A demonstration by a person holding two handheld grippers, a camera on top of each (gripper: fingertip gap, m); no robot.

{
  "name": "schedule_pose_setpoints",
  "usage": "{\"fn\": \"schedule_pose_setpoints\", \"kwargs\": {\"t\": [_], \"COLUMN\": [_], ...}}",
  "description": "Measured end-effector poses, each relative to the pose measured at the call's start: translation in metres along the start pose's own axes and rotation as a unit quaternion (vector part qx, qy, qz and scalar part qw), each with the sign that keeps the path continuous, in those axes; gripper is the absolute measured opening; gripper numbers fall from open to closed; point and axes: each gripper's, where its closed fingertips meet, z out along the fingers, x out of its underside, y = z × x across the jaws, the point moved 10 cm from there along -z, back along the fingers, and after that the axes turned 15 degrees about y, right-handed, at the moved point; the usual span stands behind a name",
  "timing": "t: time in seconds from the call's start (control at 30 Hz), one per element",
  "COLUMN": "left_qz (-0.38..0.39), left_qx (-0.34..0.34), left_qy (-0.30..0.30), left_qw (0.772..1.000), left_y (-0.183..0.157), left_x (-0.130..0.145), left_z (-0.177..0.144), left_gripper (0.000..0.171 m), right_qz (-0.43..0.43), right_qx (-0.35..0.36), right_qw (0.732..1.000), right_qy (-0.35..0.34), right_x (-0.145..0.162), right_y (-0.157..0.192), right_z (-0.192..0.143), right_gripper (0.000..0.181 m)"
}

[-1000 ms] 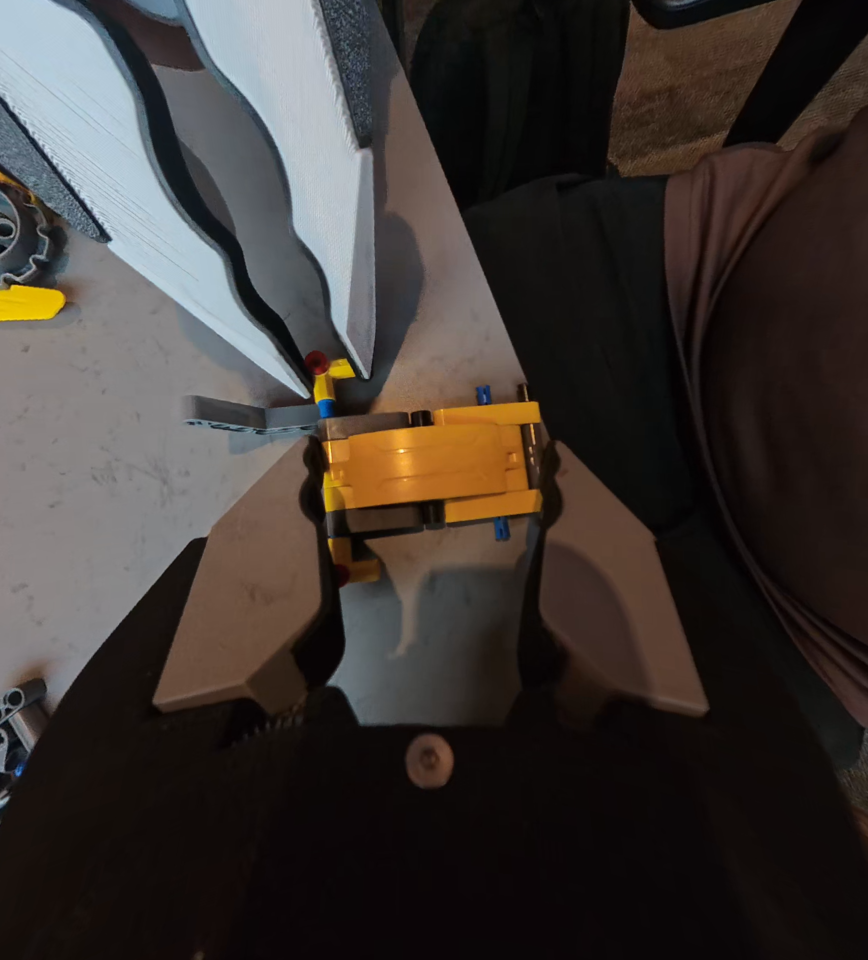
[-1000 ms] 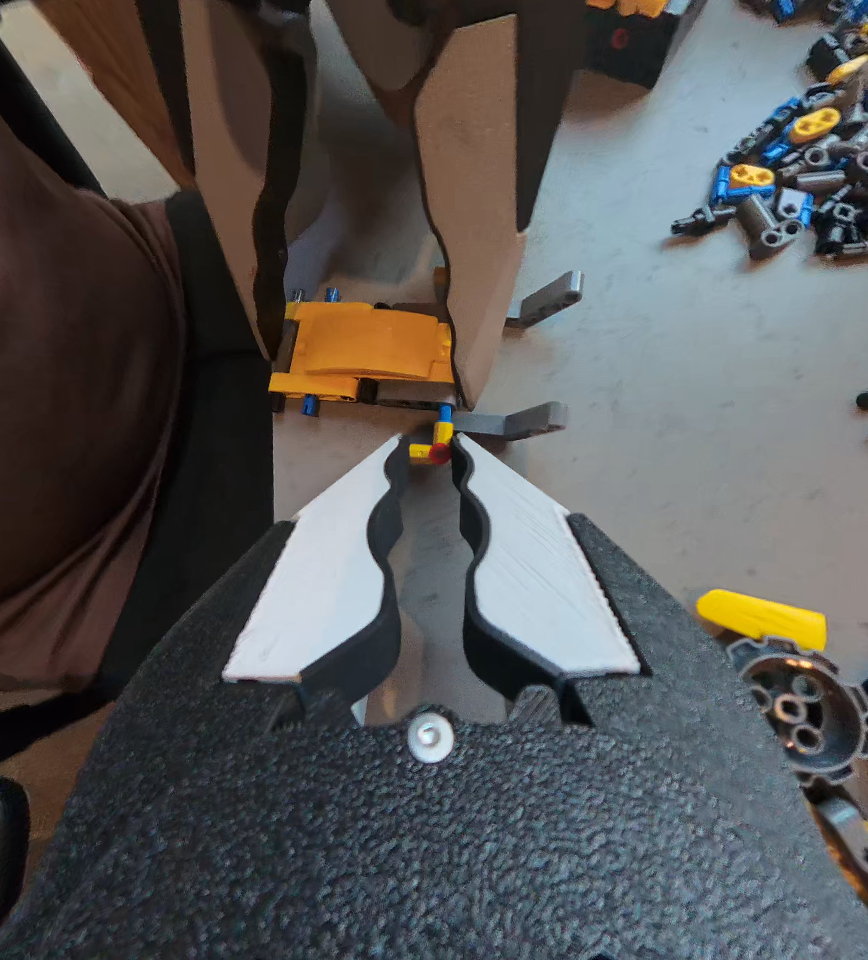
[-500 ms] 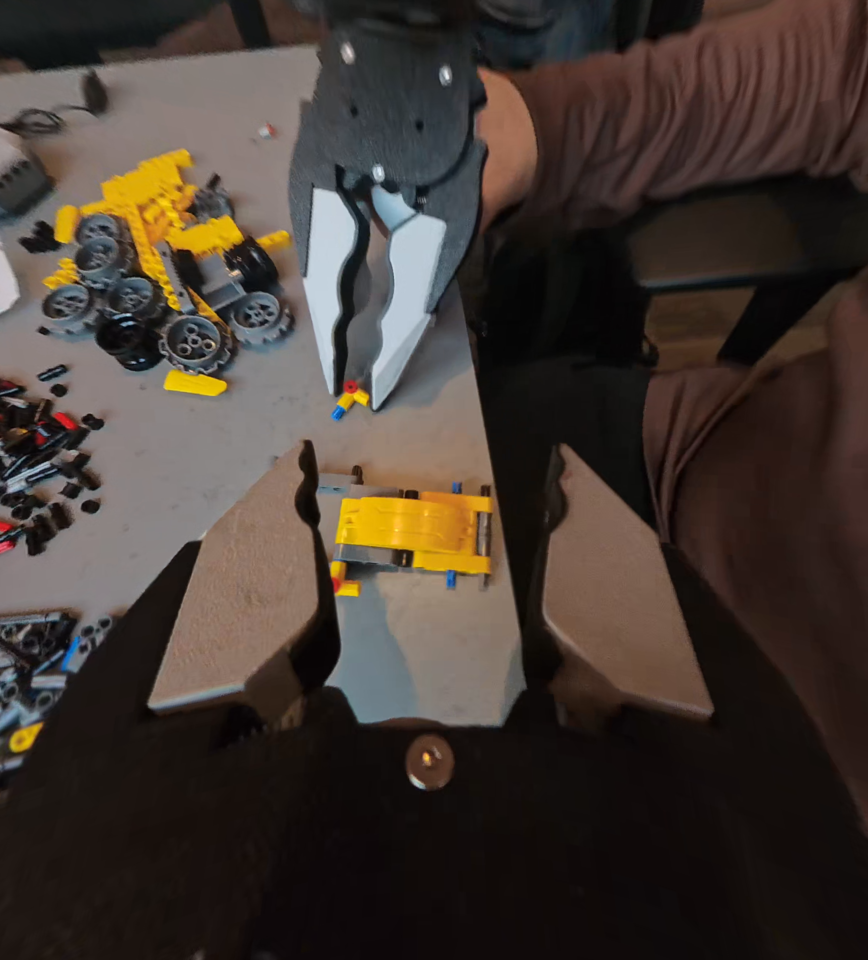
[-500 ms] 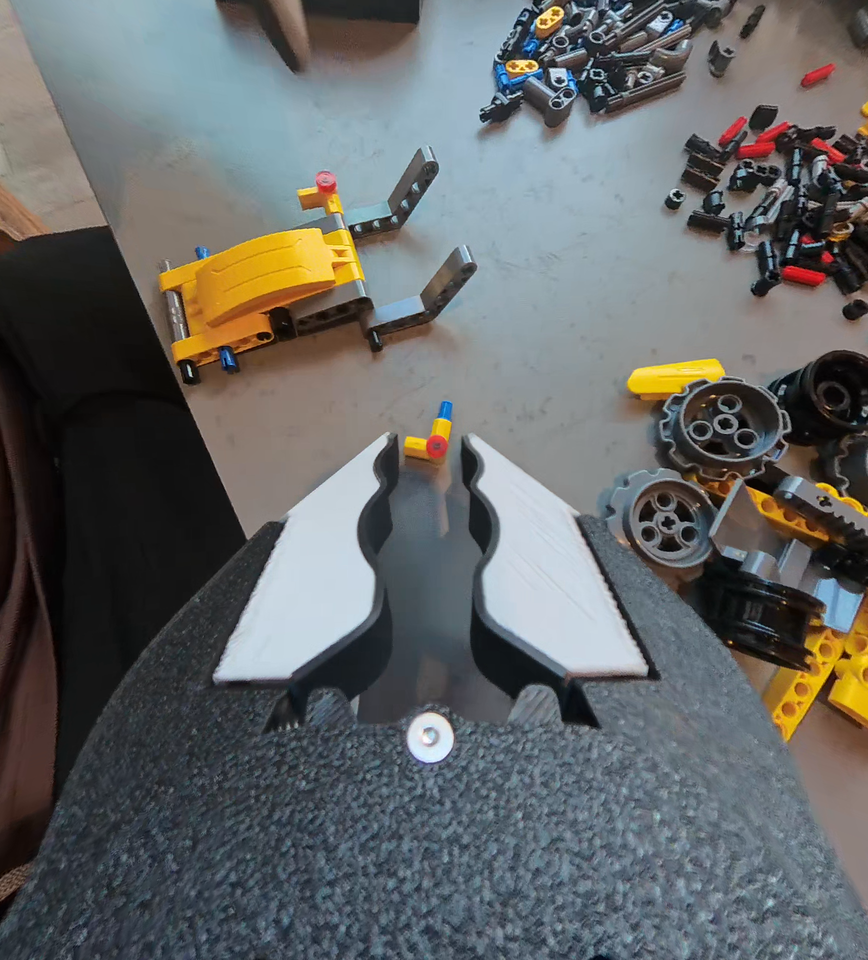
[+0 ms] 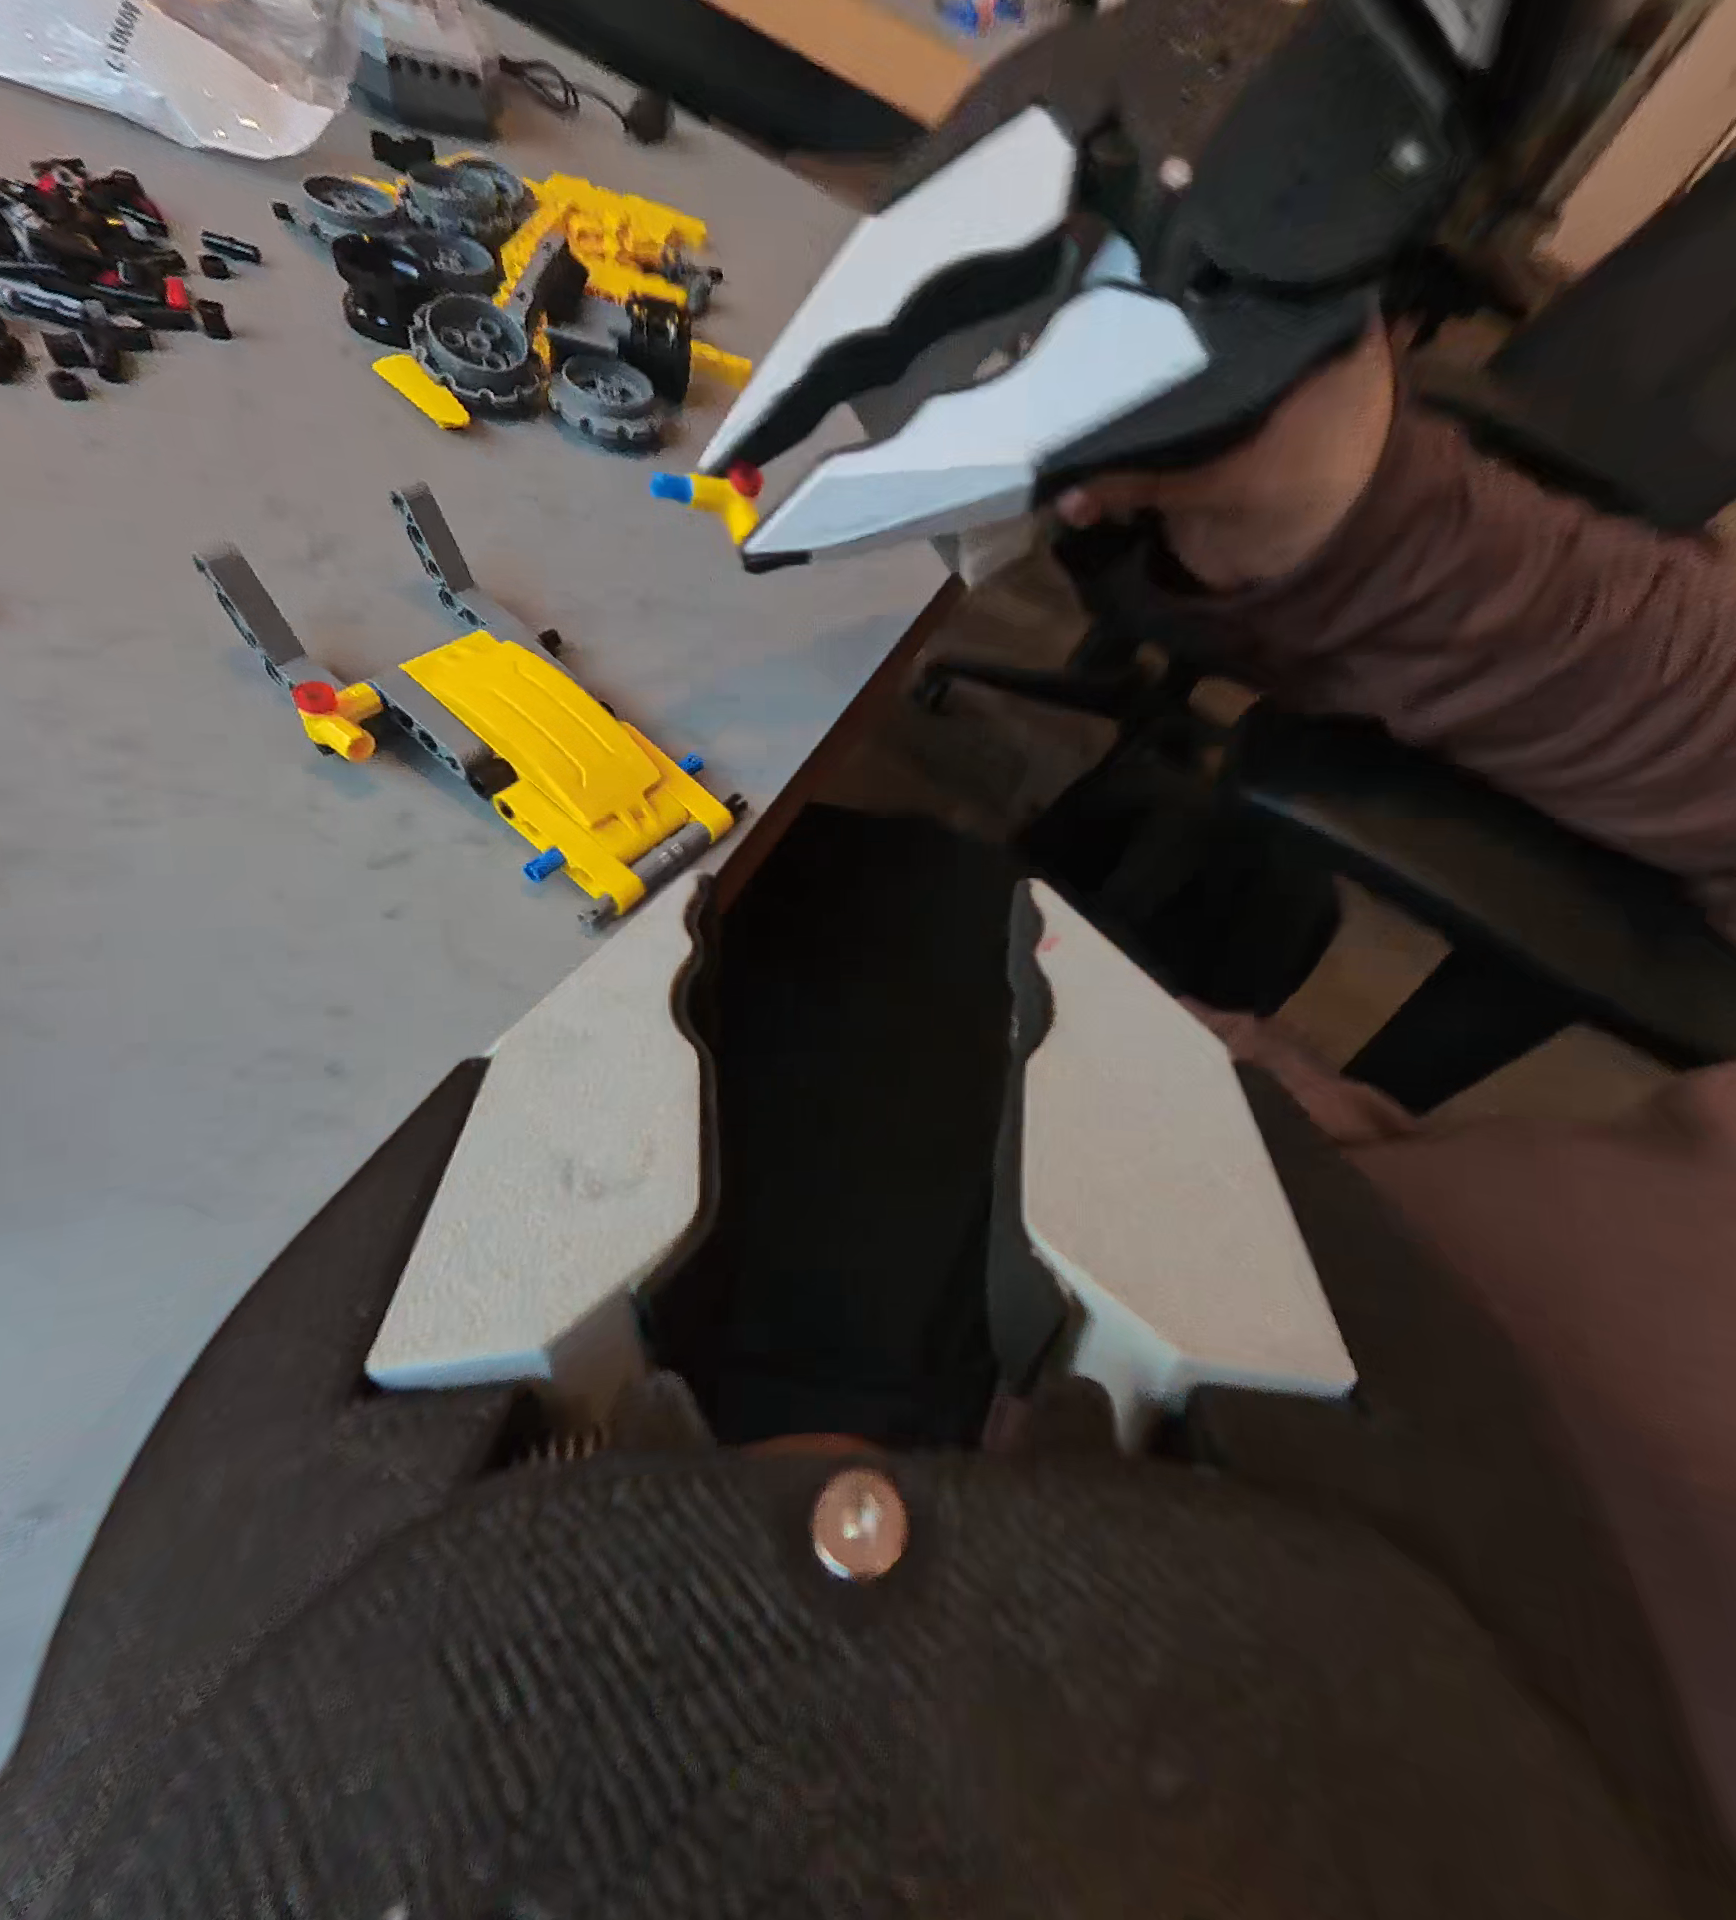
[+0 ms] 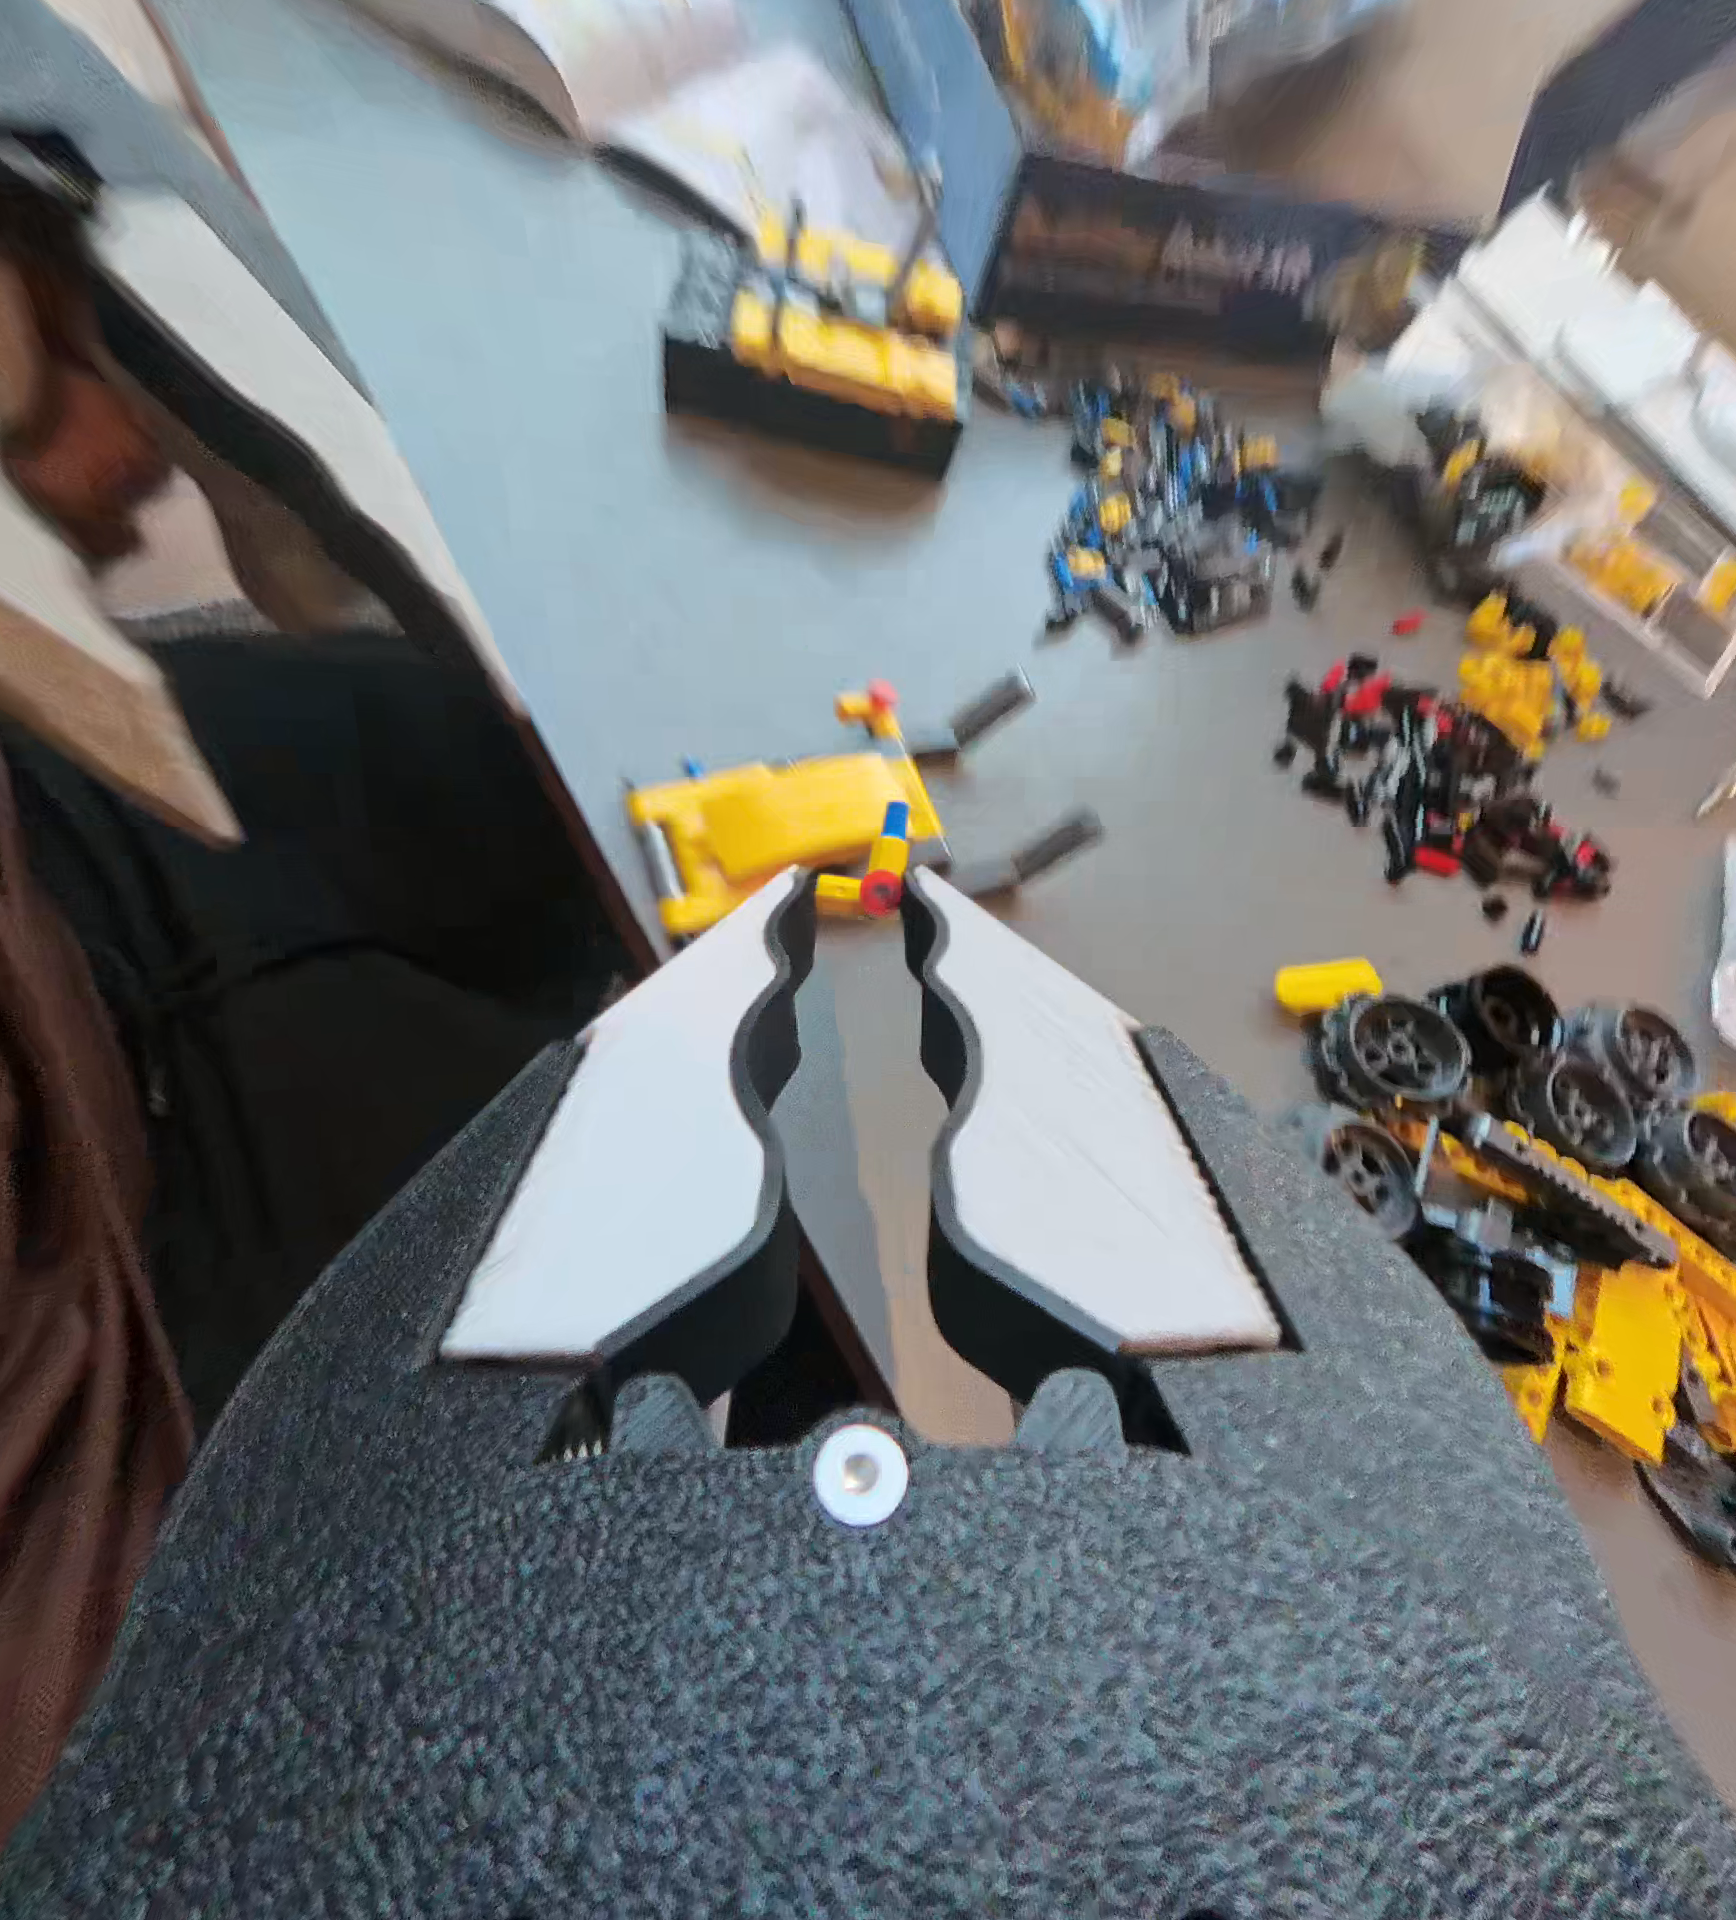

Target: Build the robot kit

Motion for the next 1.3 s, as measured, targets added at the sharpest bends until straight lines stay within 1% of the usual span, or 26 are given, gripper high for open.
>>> {"fn": "schedule_pose_setpoints", "kwargs": {"t": [0.07, 0.13, 0.17, 0.23, 0.3, 0.37, 0.5, 0.6, 0.7, 0.8, 0.83, 0.9, 1.0, 1.07, 1.17, 1.23, 1.3], "left_qz": [-0.046, -0.08, -0.095, -0.117, -0.118, -0.11, -0.11, -0.126, -0.134, -0.125, -0.118, -0.103, -0.081, -0.06, -0.021, 0.016, 0.05], "left_qx": [0.049, 0.116, 0.146, 0.195, 0.236, 0.25, 0.252, 0.263, 0.243, 0.242, 0.238, 0.227, 0.194, 0.15, 0.061, 0.006, -0.045], "left_qy": [-0.065, -0.125, -0.139, -0.159, -0.167, -0.163, -0.153, -0.173, -0.176, -0.177, -0.179, -0.186, -0.194, -0.179, -0.121, -0.09, -0.063], "left_qw": [0.996, 0.982, 0.975, 0.961, 0.95, 0.948, 0.949, 0.941, 0.944, 0.946, 0.947, 0.95, 0.958, 0.97, 0.991, 0.996, 0.996], "left_y": [0.004, 0.006, 0.008, 0.011, 0.009, 0.007, 0.007, 0.01, 0.015, 0.013, 0.012, 0.009, 0.007, 0.007, 0.01, 0.011, 0.013], "left_x": [0.01, 0.019, 0.022, 0.025, 0.024, 0.024, 0.025, 0.024, 0.025, 0.025, 0.025, 0.026, 0.025, 0.024, 0.023, 0.021, 0.021], "left_z": [-0.006, -0.012, -0.014, -0.016, -0.016, -0.013, -0.006, -0.007, -0.009, -0.011, -0.011, -0.013, -0.018, -0.021, -0.021, -0.023, -0.026], "left_gripper": [0.051, 0.039, 0.038, 0.041, 0.042, 0.042, 0.047, 0.046, 0.043, 0.036, 0.031, 0.01, 0.009, 0.009, 0.009, 0.009, 0.009], "right_qz": [-0.01, -0.002, 0.0, -0.014, -0.037, -0.071, -0.123, -0.146, -0.167, -0.179, -0.183, -0.19, -0.186, -0.186, -0.184, -0.165, -0.133], "right_qx": [0.029, 0.049, 0.058, 0.073, 0.101, 0.13, 0.164, 0.172, 0.192, 0.197, 0.197, 0.201, 0.205, 0.2, 0.177, 0.144, 0.116], "right_qw": [0.999, 0.995, 0.993, 0.994, 0.991, 0.986, 0.977, 0.972, 0.965, 0.961, 0.96, 0.957, 0.956, 0.958, 0.965, 0.973, 0.981], "right_qy": [-0.045, -0.088, -0.099, -0.086, -0.083, -0.076, -0.059, -0.06, -0.071, -0.081, -0.083, -0.086, -0.094, -0.086, -0.064, -0.066, -0.077], "right_x": [-0.017, -0.027, -0.03, -0.036, -0.04, -0.042, -0.038, -0.037, -0.039, -0.041, -0.041, -0.042, -0.045, -0.045, -0.04, -0.036, -0.033], "right_y": [0.028, 0.058, 0.072, 0.095, 0.109, 0.115, 0.12, 0.124, 0.129, 0.132, 0.134, 0.136, 0.137, 0.136, 0.131, 0.126, 0.117], "right_z": [-0.012, -0.014, -0.012, -0.003, 0.002, 0.003, 0.007, 0.008, 0.005, 0.003, 0.003, 0.004, 0.004, 0.008, 0.017, 0.015, 0.011], "right_gripper": [0.016, 0.016, 0.016, 0.016, 0.016, 0.015, 0.015, 0.016, 0.016, 0.016, 0.016, 0.016, 0.016, 0.016, 0.015, 0.014, 0.015]}}
